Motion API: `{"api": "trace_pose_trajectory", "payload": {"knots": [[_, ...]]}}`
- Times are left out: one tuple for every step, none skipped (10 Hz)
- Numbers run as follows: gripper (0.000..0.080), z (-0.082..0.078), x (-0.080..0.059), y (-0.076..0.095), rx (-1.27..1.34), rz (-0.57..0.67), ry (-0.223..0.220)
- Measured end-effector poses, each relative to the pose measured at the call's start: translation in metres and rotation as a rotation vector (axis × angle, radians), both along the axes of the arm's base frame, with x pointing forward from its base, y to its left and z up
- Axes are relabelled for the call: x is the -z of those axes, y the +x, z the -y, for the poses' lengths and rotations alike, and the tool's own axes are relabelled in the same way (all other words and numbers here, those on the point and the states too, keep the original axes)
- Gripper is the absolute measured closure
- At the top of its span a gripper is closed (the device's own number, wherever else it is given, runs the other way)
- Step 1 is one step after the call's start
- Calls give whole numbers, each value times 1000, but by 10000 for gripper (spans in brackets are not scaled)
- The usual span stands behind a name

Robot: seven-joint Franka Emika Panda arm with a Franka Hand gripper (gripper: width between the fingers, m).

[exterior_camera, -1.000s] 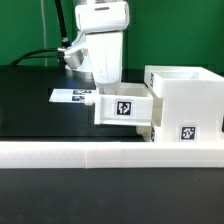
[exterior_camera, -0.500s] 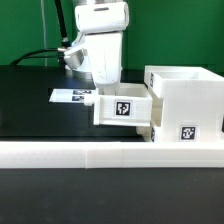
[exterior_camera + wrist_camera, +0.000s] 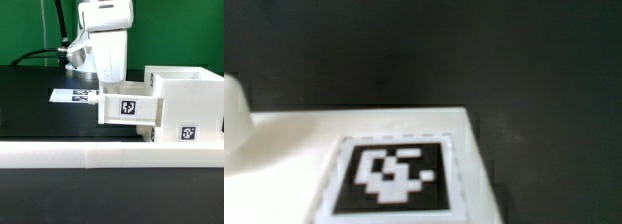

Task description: Assemble drawer

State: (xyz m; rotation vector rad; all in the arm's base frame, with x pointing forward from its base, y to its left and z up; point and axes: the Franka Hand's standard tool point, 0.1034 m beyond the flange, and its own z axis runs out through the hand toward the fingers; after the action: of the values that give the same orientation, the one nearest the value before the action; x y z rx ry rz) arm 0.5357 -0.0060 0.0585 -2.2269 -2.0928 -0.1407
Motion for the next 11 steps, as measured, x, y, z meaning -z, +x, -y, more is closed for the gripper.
{"api": "trace_pose_trajectory", "payload": {"knots": [[758, -1, 0, 0, 0, -2, 0], [758, -1, 0, 0, -1, -1, 0], [758, -1, 1, 0, -1, 0, 1], [758, -1, 1, -1, 0, -1, 1], [758, -1, 1, -1, 0, -1, 1], [758, -1, 2, -1, 0, -2, 1], [758, -4, 2, -1, -8, -4, 0], [758, -4, 1, 0, -15, -3, -5], [758, -10, 1, 2, -26, -9, -8], [758, -14, 1, 3, -32, -7, -8], [758, -13, 1, 3, -30, 0, -7]]}}
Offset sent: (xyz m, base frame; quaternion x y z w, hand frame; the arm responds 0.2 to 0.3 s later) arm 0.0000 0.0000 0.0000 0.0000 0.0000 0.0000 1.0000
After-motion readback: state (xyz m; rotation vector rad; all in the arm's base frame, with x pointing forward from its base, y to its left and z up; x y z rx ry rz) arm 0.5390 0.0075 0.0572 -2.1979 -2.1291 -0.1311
